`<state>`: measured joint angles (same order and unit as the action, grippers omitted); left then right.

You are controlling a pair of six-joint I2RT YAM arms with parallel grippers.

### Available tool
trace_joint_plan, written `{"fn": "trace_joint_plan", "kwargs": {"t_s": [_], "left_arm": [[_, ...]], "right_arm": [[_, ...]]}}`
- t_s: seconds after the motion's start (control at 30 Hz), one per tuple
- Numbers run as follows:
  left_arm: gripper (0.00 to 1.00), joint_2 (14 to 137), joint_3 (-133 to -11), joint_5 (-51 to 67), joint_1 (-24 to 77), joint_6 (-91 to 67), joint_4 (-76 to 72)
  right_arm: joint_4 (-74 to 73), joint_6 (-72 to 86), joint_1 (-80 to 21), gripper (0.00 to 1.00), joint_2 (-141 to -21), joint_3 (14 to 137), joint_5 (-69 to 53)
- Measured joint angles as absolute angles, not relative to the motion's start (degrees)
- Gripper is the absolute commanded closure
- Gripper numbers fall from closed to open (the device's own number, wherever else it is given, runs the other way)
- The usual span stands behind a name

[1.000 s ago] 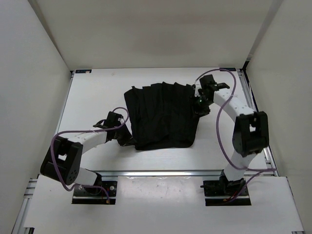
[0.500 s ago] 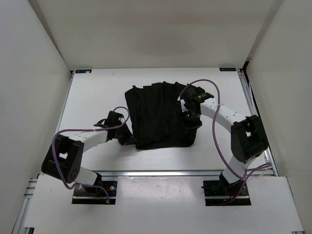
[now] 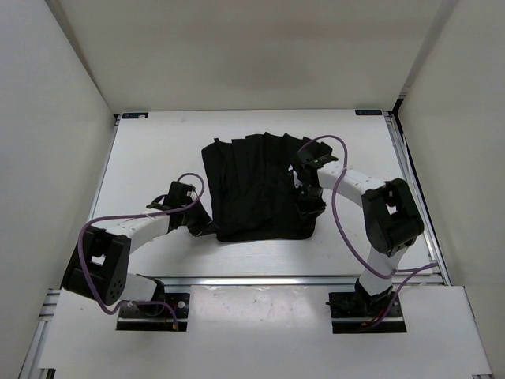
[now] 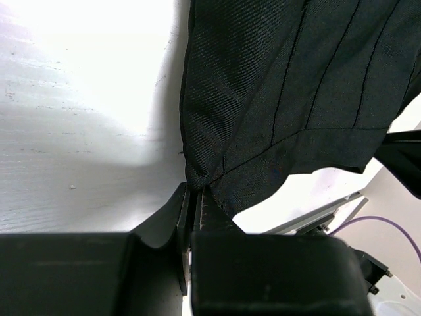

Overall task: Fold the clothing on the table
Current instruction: Flatten the skirt out

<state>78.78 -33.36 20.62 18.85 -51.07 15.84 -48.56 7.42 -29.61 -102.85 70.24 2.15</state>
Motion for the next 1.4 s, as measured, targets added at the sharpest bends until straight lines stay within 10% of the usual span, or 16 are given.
{"fn": "trace_joint_plan", "kwargs": {"t_s": [0.23,0.3,0.87,1.0,1.07,1.4], "left_arm": [[1.00,78.8,-33.2,20.7,18.8,-51.1,15.8],[1.00,78.8,-33.1,20.8,18.6,-51.1,15.8],[1.00,78.4,-32.2,22.5,17.4,-51.2,15.4],[1.00,78.3,-32.2,25.1,18.0,-51.5,14.5],[1.00,78.3,-32.2,24.8,17.9,-51.5,14.7],[1.00,78.3,-32.2,22.9,17.7,-51.4,15.0]], "right_arm": [[-45.9,9.5,-28.9,0.71,-102.8,67.5,-1.1],[-45.2,10.2,-28.8,1.00,-102.8,66.2,-1.7],[-47.2,11.9,-18.1,1.00,-84.9,55.1,-0.8],[-48.9,12.0,-14.1,0.52,-83.3,49.5,-3.2],[-51.0,11.6,-13.3,0.43,-83.1,49.4,-2.6],[-55.0,13.7,-16.8,0.52,-83.7,60.9,-2.5]]}}
